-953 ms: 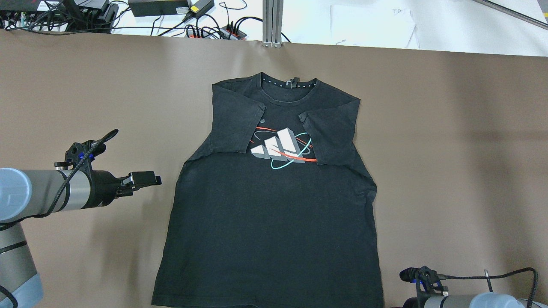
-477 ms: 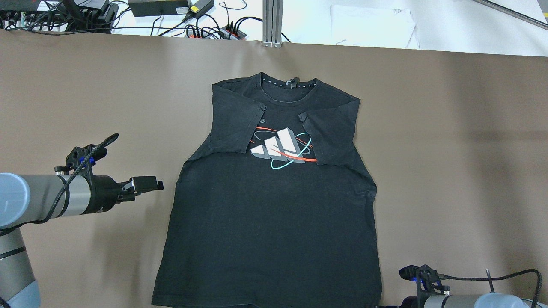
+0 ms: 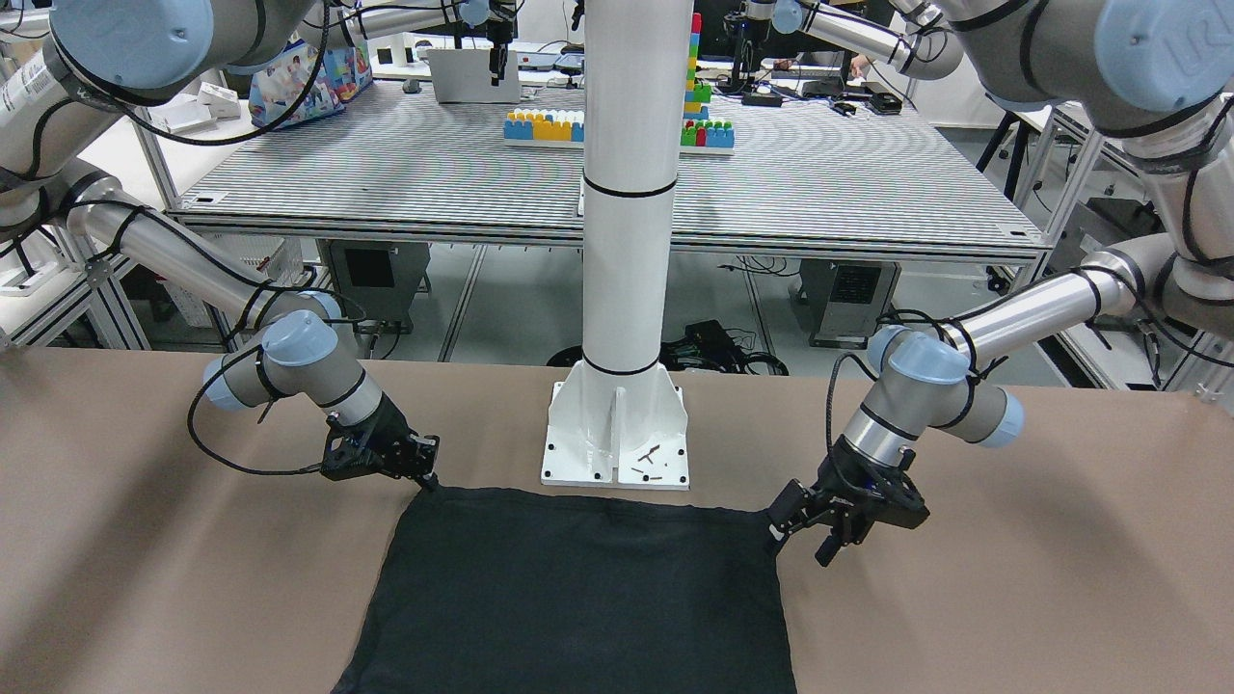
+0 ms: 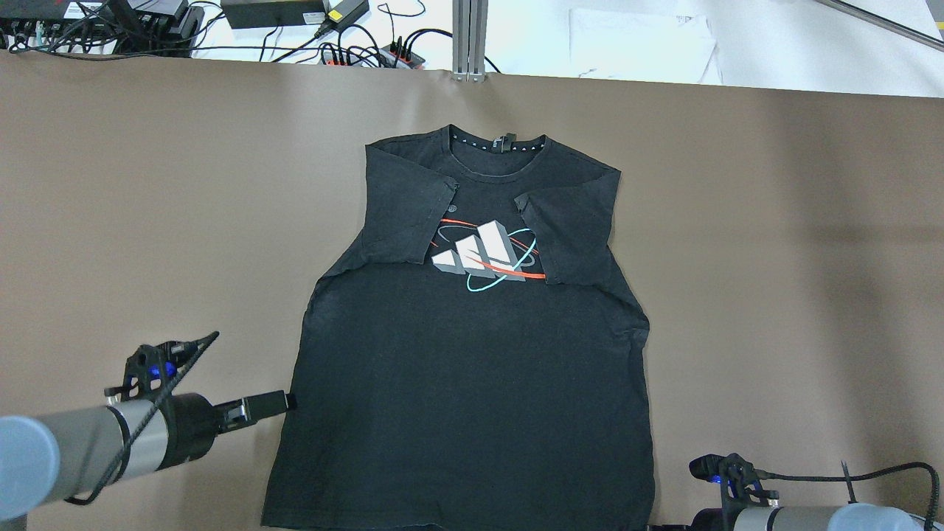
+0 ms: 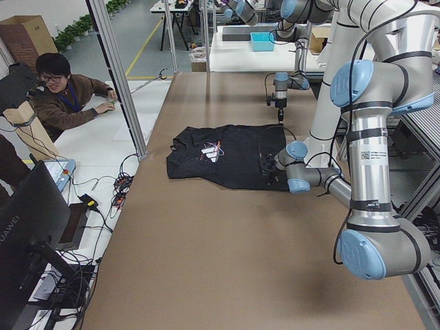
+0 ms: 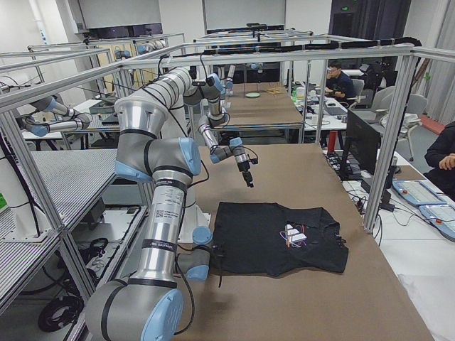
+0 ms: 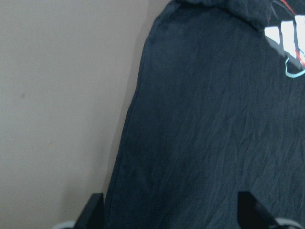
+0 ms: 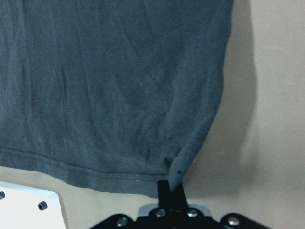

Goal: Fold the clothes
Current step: 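Move both grippers down to the hem corners nearest the robot, then grasp the hem corners with both grippers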

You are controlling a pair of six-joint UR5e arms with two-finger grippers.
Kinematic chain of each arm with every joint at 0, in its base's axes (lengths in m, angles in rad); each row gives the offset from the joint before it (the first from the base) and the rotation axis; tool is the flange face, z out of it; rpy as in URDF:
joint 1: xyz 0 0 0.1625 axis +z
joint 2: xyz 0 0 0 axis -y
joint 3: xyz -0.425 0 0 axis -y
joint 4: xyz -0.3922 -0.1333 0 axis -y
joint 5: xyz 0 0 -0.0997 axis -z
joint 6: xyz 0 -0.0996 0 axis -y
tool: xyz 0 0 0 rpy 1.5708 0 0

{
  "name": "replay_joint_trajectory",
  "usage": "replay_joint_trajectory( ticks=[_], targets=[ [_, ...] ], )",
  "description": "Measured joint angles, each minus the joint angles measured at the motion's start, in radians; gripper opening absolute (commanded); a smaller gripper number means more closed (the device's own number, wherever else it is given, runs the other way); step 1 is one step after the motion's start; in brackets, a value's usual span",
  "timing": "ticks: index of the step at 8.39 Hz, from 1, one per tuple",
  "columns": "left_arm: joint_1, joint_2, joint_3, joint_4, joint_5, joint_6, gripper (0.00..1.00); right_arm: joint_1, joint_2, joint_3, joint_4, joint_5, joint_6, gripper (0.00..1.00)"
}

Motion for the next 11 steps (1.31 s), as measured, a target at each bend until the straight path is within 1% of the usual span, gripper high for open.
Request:
replay_joint_trajectory(
  ticks=[2, 3, 5, 7, 8, 9, 10, 11],
  targets=[
    [0.173, 0.026, -0.001, -0.001, 0.176, -0.034, 1.0, 0.001, -0.001, -0.002, 0.045, 0.004, -0.001, 0.0],
    [0.24, 0.031, 0.0, -0.001, 0.239, -0.054, 1.0, 0.001, -0.001, -0.001, 0.054, 0.005, -0.001, 0.0],
    [0.325, 0.035, 0.012, 0.002, 0.319, -0.071, 1.0, 0.001, 0.0, -0.001, 0.059, 0.004, -0.001, 0.0],
    [0.349, 0.032, 0.046, 0.003, 0.34, -0.074, 0.99, 0.001, 0.0, -0.001, 0.06, 0.003, -0.001, 0.0],
    [0.351, 0.03, 0.054, 0.003, 0.342, -0.074, 0.91, 0.001, 0.0, -0.001, 0.06, 0.001, -0.001, 0.0],
    [0.353, 0.027, 0.063, 0.003, 0.342, -0.073, 0.85, 0.001, 0.0, -0.001, 0.06, 0.0, -0.001, 0.0],
    [0.355, 0.025, 0.073, 0.003, 0.343, -0.073, 0.73, 0.002, 0.0, -0.001, 0.06, 0.0, -0.001, 0.0],
    [0.356, 0.023, 0.084, 0.002, 0.343, -0.073, 0.34, 0.003, 0.0, -0.001, 0.06, -0.001, -0.001, 0.0]
  ],
)
